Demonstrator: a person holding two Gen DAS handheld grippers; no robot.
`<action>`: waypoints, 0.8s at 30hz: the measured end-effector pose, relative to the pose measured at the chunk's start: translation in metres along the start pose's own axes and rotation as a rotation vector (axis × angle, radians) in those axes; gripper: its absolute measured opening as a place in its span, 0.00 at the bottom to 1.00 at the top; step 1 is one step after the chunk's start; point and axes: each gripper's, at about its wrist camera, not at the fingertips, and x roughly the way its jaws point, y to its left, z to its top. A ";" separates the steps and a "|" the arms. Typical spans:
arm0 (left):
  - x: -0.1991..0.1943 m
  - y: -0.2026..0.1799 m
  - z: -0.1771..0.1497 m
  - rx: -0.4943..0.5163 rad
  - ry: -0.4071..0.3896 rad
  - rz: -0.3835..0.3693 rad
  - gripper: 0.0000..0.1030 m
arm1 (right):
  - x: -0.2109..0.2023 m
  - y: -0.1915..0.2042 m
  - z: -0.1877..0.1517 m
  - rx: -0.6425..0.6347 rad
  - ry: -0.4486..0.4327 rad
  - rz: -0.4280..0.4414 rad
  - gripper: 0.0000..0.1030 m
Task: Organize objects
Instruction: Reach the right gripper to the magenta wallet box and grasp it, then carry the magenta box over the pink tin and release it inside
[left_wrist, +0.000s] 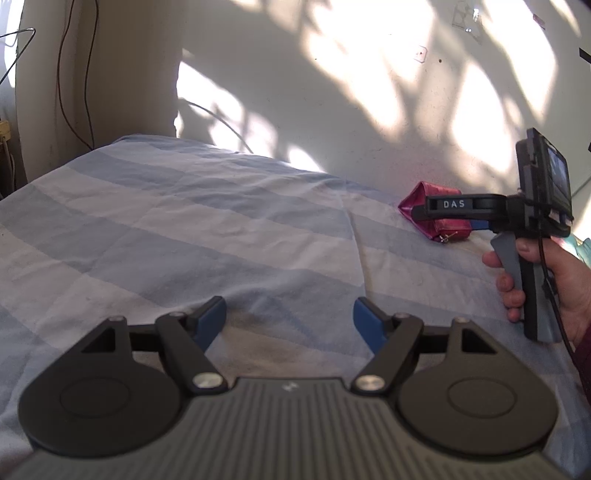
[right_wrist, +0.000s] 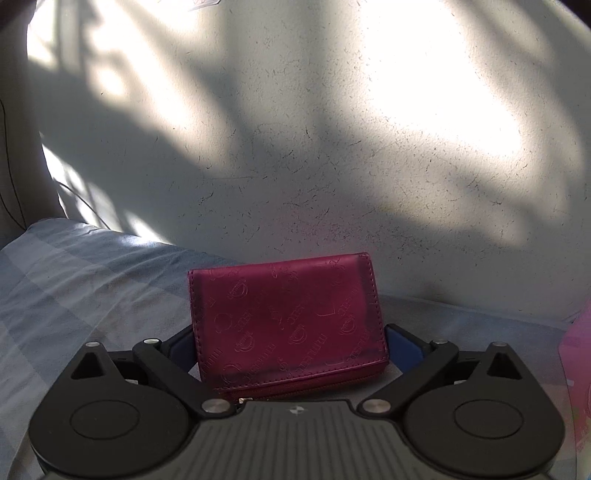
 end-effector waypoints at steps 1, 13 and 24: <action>0.000 0.000 0.000 -0.001 -0.001 -0.002 0.75 | -0.010 0.004 -0.007 -0.017 0.003 0.014 0.96; -0.011 -0.009 -0.004 0.064 -0.060 -0.061 0.75 | -0.225 0.015 -0.164 -0.249 0.026 0.160 0.95; -0.067 -0.084 -0.027 0.182 -0.022 -0.237 0.75 | -0.303 -0.044 -0.237 -0.082 -0.046 -0.026 0.97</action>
